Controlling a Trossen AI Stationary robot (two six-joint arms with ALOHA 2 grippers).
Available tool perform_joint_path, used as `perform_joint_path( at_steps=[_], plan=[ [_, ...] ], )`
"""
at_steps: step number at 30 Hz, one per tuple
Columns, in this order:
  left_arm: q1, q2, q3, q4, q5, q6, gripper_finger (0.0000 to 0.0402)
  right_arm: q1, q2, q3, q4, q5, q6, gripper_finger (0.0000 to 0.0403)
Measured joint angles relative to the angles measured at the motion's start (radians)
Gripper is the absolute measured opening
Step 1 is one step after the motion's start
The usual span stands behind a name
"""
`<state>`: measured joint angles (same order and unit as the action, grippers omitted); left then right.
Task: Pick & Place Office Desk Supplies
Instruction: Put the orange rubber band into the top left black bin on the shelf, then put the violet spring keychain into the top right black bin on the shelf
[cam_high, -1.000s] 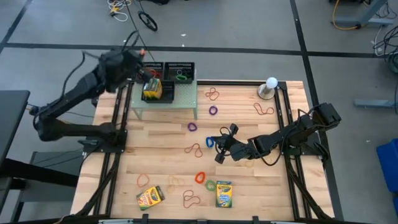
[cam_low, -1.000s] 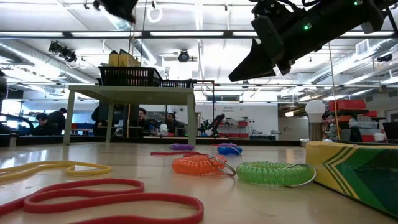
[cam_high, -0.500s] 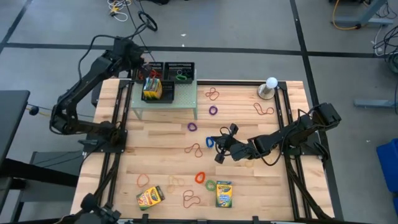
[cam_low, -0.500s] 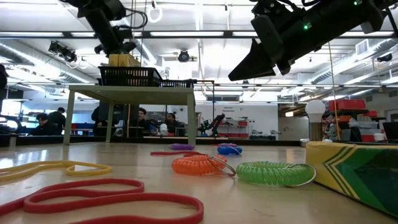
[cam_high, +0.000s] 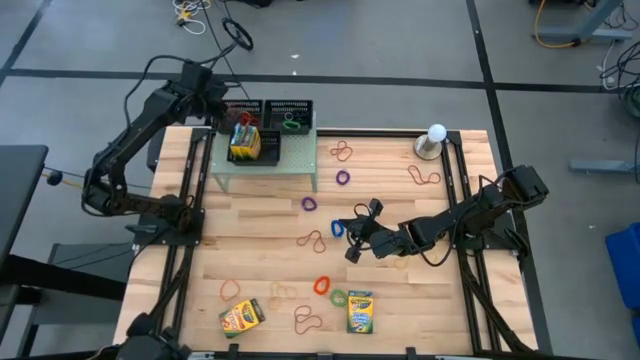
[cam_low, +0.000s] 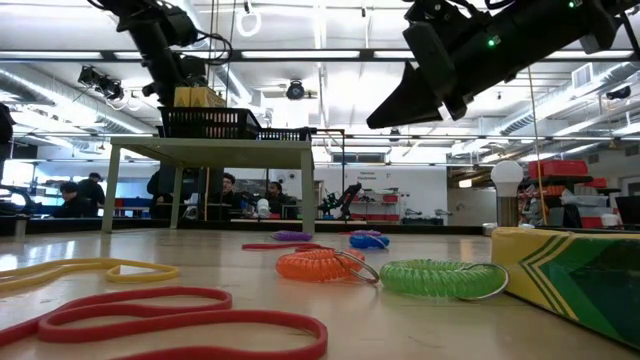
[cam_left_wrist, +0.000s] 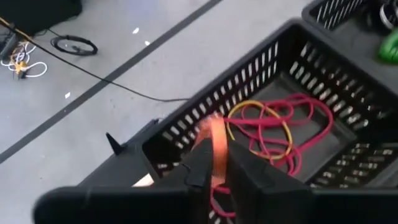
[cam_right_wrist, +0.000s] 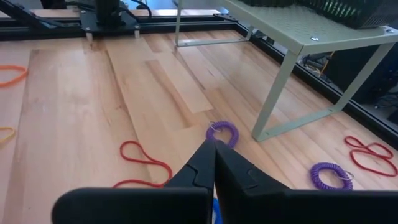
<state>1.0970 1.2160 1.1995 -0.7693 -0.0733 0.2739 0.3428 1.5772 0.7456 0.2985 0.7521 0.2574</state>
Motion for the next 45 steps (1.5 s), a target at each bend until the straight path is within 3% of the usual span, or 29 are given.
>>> perform_joint_path(
  at_steps=[9,15,18,24,27,32,40,45],
  plan=[
    [-0.004,-0.073,0.0,-0.016,-0.004,0.05,0.0127,0.0,0.0,0.0,0.005,-0.011,0.023,0.0008],
    [-0.008,-0.213,0.0,-0.028,0.035,0.046,0.0124,0.0,0.0,0.0,0.005,-0.025,0.022,0.0008],
    [-0.063,-0.305,-0.004,-0.053,0.068,0.043,0.0107,0.0,0.0,0.0,0.005,-0.026,0.022,0.0008],
    [-0.357,-0.505,-0.143,0.02,0.111,-0.09,0.0042,-0.011,0.0,0.0,0.008,-0.029,0.026,0.0007],
    [-0.534,-0.588,-0.268,0.11,0.071,-0.166,0.0011,-0.019,0.0,0.0,0.005,-0.051,0.023,0.0004],
    [-0.818,-0.657,-0.463,0.271,-0.096,-0.249,0.0008,-0.029,0.0,-0.001,-0.026,-0.077,0.021,0.0004],
    [-1.19,-0.573,-0.634,0.594,-0.325,-0.207,0.0009,-0.028,0.0,-0.001,-0.03,-0.077,0.007,0.0003],
    [-1.322,-0.464,-0.637,0.701,-0.359,-0.181,0.0009,-0.025,0.0,-0.001,-0.035,-0.08,-0.003,0.0003]
  ],
)
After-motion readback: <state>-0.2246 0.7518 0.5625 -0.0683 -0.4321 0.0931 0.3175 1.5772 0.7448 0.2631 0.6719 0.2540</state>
